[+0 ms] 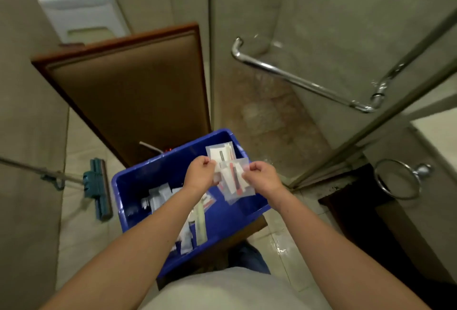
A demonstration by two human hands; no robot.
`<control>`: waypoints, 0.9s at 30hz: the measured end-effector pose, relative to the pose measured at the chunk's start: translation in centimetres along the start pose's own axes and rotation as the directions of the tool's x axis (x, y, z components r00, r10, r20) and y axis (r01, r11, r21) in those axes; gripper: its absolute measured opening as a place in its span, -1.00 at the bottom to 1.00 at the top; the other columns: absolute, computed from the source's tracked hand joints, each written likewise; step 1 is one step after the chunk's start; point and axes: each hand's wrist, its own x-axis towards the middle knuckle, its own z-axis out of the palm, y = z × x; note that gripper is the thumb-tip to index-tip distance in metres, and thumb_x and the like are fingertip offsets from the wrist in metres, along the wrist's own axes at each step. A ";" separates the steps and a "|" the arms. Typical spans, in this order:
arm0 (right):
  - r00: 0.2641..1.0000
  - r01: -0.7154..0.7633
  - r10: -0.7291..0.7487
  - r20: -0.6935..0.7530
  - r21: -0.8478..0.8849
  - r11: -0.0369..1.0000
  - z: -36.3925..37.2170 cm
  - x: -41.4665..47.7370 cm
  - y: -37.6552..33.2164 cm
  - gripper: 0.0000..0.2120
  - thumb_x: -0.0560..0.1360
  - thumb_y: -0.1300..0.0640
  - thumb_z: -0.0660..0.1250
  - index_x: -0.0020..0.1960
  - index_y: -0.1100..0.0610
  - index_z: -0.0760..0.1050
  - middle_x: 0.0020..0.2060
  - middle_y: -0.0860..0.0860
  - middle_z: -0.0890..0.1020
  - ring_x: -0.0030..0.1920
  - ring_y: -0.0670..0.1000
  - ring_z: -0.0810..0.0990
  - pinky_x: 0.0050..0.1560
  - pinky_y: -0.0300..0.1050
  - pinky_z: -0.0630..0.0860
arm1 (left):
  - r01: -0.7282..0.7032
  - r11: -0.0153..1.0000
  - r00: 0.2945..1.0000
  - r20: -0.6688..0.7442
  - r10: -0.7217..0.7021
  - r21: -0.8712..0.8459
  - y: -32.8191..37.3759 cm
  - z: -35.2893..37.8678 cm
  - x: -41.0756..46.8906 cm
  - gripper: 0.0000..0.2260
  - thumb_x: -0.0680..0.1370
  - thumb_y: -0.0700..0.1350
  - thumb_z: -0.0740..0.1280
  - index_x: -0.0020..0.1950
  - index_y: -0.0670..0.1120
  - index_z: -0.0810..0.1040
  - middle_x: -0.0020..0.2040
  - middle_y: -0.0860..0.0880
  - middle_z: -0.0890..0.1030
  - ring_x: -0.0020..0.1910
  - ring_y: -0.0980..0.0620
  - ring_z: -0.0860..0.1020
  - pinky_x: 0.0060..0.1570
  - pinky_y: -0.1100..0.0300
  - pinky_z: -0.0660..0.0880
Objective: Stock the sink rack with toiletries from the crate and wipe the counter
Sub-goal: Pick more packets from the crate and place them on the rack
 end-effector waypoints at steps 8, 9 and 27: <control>0.956 0.058 0.019 -0.291 0.256 0.965 -7.5 -4.8 1.0 -0.91 0.51 0.29 0.31 -0.03 0.18 0.58 -0.13 0.08 0.64 -0.15 0.00 0.58 -0.11 -0.05 0.57 | -0.137 0.989 0.956 0.269 0.116 0.061 4.9 5.4 -4.0 -0.86 0.63 -0.19 0.20 -0.05 -0.18 0.51 -0.06 -0.13 0.60 -0.10 -0.07 0.63 -0.28 0.09 0.63; 0.944 0.074 0.021 -0.330 0.272 0.959 -8.5 -5.4 1.2 -0.91 0.51 0.29 0.32 -0.04 0.17 0.58 -0.14 0.07 0.64 -0.16 -0.01 0.58 -0.15 -0.08 0.56 | -0.143 0.989 0.941 0.316 0.123 0.041 5.7 6.3 -5.0 -0.87 0.63 -0.19 0.20 -0.05 -0.19 0.50 -0.05 -0.14 0.60 -0.10 -0.06 0.63 -0.31 0.14 0.61; 0.723 0.196 0.163 -0.672 0.425 0.884 -28.2 -21.2 15.7 -0.91 0.43 0.32 0.31 -0.10 0.20 0.56 -0.17 0.11 0.66 -0.21 0.05 0.62 -0.29 -0.04 0.59 | -0.351 0.936 0.600 0.771 0.212 0.016 7.7 27.3 -24.4 -0.86 0.53 -0.28 0.38 0.08 -0.20 0.51 -0.21 -0.10 0.65 -0.36 0.11 0.59 -0.45 0.27 0.52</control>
